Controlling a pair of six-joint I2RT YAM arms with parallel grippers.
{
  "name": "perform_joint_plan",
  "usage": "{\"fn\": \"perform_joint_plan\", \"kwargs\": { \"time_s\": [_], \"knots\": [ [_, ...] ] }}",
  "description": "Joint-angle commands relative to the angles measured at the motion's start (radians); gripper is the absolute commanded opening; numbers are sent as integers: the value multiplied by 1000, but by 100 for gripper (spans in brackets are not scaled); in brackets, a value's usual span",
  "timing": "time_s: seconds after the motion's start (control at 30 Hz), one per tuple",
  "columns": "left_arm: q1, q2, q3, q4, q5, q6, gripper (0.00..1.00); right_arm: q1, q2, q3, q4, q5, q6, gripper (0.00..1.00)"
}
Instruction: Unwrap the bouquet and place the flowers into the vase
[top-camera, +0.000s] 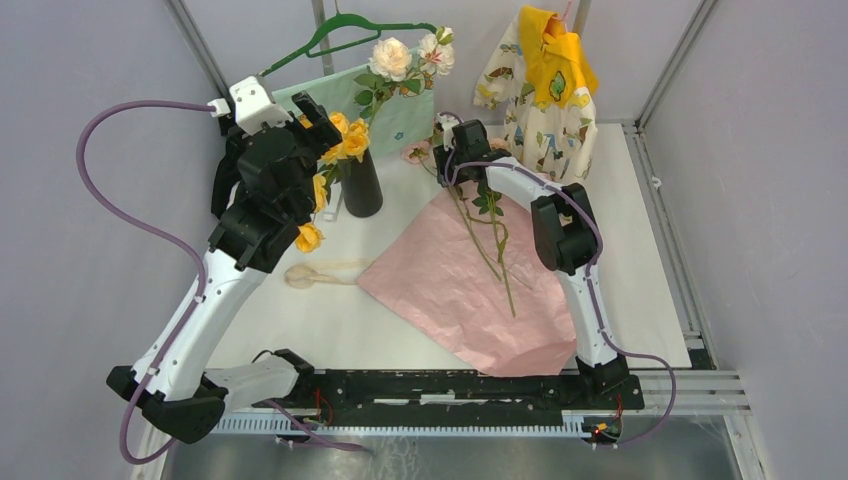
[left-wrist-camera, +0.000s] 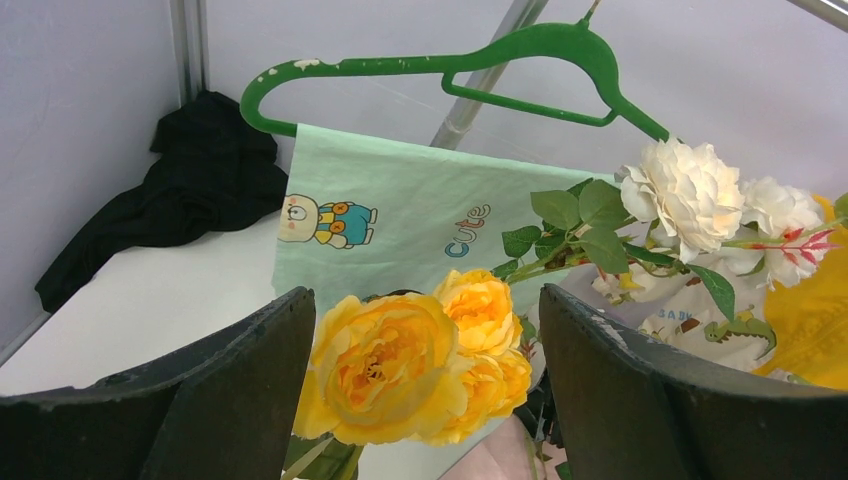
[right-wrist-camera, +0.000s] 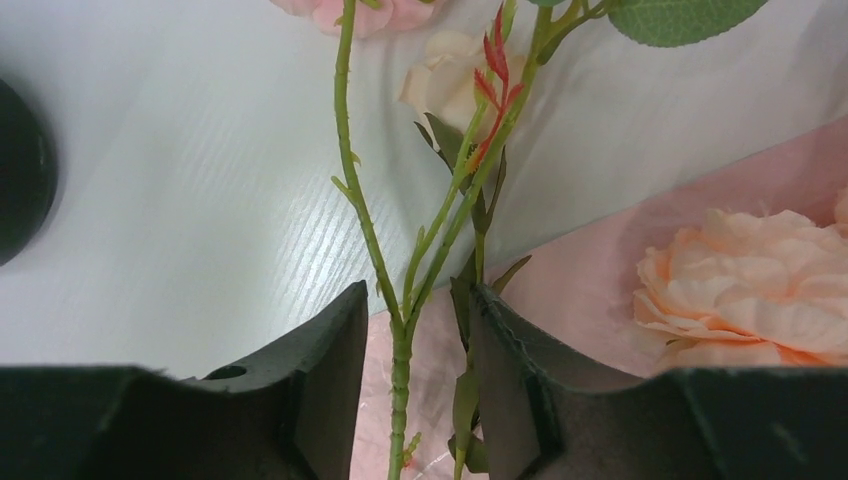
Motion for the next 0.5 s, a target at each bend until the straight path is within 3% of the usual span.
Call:
{"fn": "perform_joint_plan", "kwargs": {
  "time_s": [0.0, 0.33, 0.47],
  "knots": [
    [-1, -8, 32, 13, -3, 7, 88, 7, 16, 39, 19, -27, -13, 44],
    [0, 0, 19, 10, -18, 8, 88, 14, 68, 97, -1, -50, -7, 41],
    [0, 0, 16, 11, -23, 8, 88, 16, 67, 78, 10, -57, -1, 26]
  ]
}}
